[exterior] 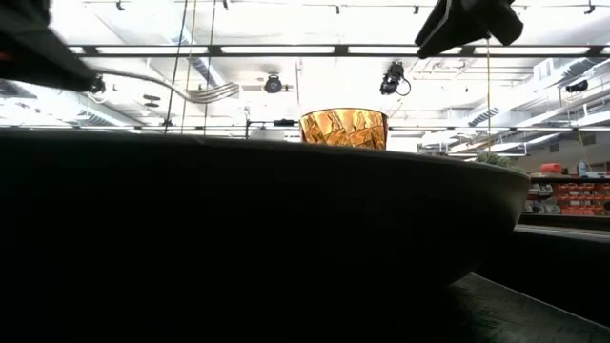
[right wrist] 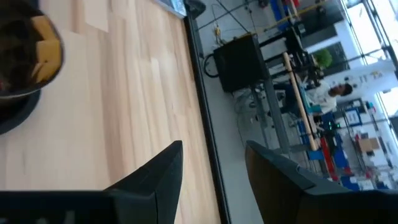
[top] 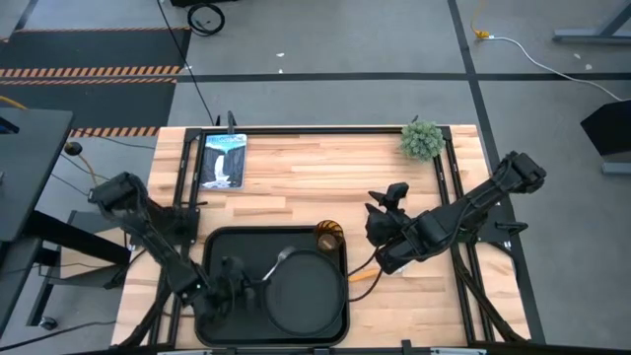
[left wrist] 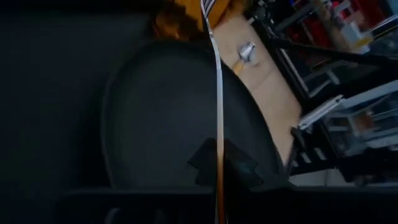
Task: Pick and place plate/cup/fork/spoon on tray
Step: Put the orange fork on the black serving tray
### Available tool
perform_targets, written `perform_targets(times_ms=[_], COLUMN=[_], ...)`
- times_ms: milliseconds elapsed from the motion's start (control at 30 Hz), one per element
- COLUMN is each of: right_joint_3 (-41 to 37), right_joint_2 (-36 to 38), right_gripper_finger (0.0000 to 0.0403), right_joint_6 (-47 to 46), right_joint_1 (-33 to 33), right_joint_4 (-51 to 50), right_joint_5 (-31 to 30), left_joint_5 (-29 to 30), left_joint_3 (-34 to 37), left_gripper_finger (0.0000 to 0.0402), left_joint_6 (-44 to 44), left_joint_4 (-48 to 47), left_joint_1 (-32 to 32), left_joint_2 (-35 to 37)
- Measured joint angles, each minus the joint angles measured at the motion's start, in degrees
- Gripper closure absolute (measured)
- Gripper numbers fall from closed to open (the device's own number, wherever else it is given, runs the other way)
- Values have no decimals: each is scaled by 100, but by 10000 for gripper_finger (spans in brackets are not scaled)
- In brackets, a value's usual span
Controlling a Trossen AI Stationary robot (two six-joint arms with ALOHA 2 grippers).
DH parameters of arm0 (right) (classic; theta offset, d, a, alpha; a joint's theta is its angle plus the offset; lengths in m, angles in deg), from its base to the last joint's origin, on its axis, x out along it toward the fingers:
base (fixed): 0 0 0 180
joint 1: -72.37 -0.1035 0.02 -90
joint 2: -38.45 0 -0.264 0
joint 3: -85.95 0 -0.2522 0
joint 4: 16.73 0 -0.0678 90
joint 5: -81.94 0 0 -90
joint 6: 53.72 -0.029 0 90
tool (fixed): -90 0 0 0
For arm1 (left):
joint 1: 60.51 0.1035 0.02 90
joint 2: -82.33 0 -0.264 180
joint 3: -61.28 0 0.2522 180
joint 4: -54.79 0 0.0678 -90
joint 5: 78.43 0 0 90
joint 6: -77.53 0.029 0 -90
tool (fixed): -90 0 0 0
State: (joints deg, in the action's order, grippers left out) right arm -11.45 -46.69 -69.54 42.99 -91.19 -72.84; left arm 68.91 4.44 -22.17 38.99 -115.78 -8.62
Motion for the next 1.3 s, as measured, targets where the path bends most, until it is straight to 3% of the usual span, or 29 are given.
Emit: perform_targets(times_ms=[433, 633, 867, 967, 1300], right_joint_3=[2, 4, 4, 4, 4], right_joint_2=[0, 0, 0, 0, 0], right_gripper_finger=[223, 223, 223, 223, 223], right_joint_6=[448, 449, 467, 548, 1103], right_joint_1=[-282, -398, -507, -537, -538], right_joint_4=[205, 288, 342, 469, 1204], right_joint_5=[34, 78, 147, 149, 339], left_joint_5=[972, 699, -299, -603, -709], left_joint_3=[0, -3, -4, -3, -3], left_gripper_finger=[391, 391, 390, 390, 383], left_joint_6=[-1665, -2317, -3487, -3584, -3547], left_joint_4=[232, -290, -1296, -1404, -1360], left_joint_1=[-792, -789, -787, -766, -568], left_joint_2=[-738, -733, -726, -694, -602])
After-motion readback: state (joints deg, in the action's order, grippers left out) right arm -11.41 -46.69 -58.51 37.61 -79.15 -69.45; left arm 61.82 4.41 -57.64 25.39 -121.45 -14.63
